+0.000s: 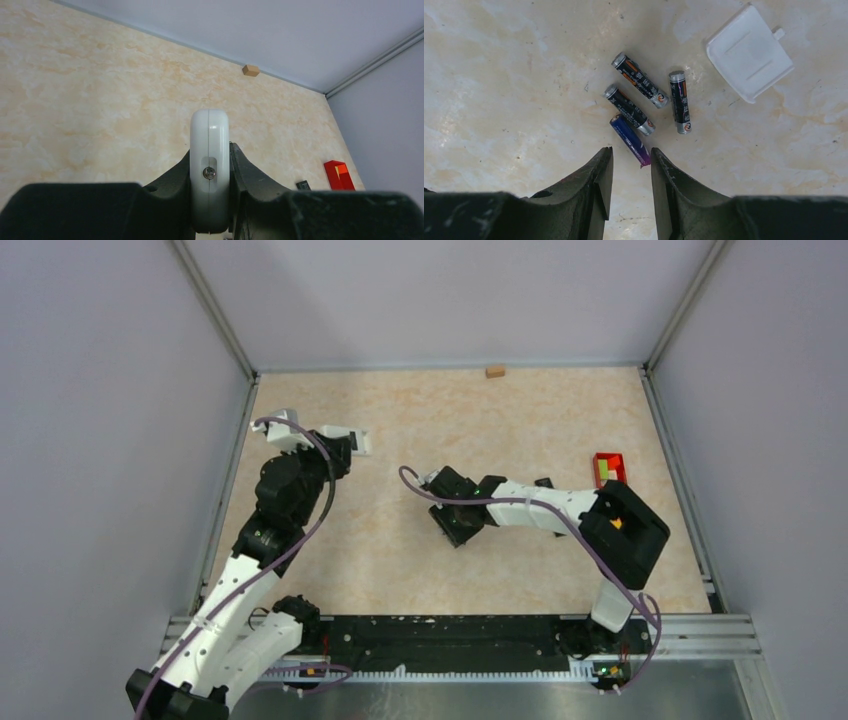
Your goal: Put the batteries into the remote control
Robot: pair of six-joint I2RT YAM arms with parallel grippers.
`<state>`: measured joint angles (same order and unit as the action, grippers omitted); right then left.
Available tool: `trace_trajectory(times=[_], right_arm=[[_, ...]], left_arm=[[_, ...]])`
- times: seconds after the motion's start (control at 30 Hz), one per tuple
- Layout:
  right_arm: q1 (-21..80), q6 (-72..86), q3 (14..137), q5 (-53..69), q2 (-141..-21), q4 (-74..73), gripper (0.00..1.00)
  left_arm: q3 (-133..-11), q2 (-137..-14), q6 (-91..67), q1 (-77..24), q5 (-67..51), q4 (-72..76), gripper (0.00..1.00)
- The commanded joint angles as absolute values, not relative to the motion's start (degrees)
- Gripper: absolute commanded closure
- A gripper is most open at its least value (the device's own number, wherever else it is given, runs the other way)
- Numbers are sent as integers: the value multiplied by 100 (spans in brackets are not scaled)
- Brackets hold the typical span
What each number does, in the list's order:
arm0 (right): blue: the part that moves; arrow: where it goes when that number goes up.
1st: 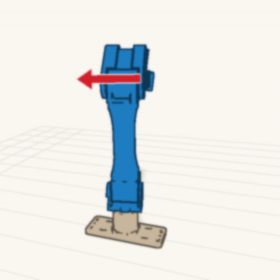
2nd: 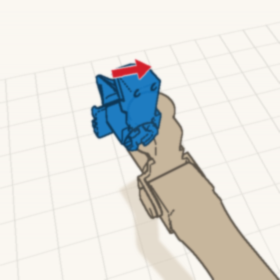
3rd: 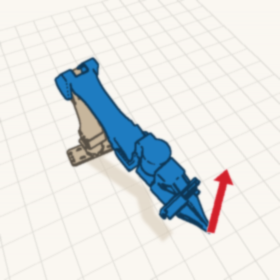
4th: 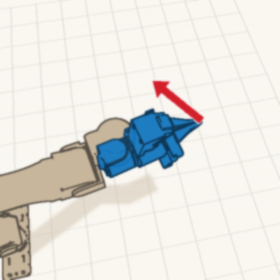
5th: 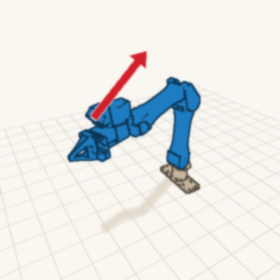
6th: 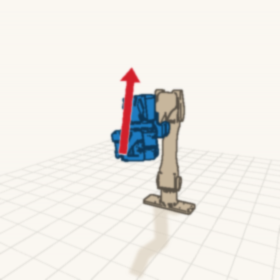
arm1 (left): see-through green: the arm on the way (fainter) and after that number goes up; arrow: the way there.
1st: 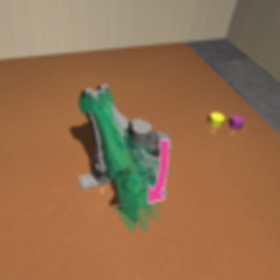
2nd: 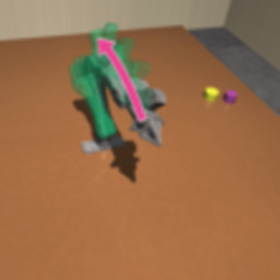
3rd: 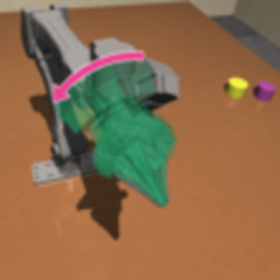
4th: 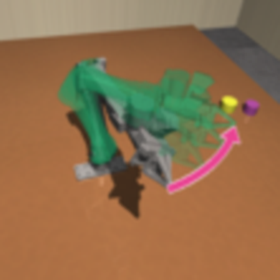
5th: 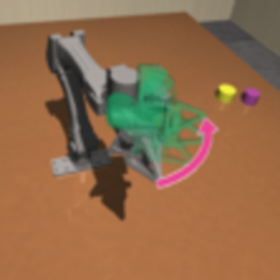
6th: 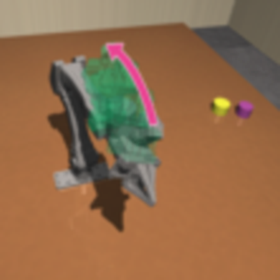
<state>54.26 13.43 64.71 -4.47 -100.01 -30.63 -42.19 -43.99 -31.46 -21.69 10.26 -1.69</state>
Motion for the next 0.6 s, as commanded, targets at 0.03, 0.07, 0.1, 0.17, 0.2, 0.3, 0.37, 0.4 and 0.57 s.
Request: trace_trajectory(times=[0.03, 0.07, 0.1, 0.17, 0.2, 0.3, 0.37, 0.4, 0.57], right_arm=[[5485, 1245, 6747, -515, -10146, -3267, 63], [5484, 1252, 6764, -488, -10166, -3302, 61], [5484, 1268, 6784, -470, -10180, -3337, 60], [5484, 1304, 6834, -471, -10248, -3432, 60], [5484, 1335, 6837, -470, -10267, -3449, 60], [5487, 1431, 6841, -426, -10309, -3452, 62], [5487, 1460, 6809, -381, -10311, -3368, 63], [5485, 1471, 6805, -367, -10317, -3346, 64], [5484, 1545, 6849, -209, -10353, -3284, 68]], left_arm=[[-4228, -4319, -3070, -2167, 1167, 26, 100], [-4232, -4329, -3068, -2169, 1169, 26, 100], [-4232, -4333, -3067, -2165, 1176, 26, 100], [-4228, -4333, -3067, -2167, 1178, 26, 100], [-4225, -4340, -3075, -2170, 1184, 26, 100], [-4229, -4350, -3072, -2169, 1186, 26, 100], [-4233, -4354, -3067, -2167, 1195, 26, 100], [-4229, -4355, -3067, -2170, 1195, 26, 100], [-4239, -4343, -3057, -2164, 1204, 26, 100]])
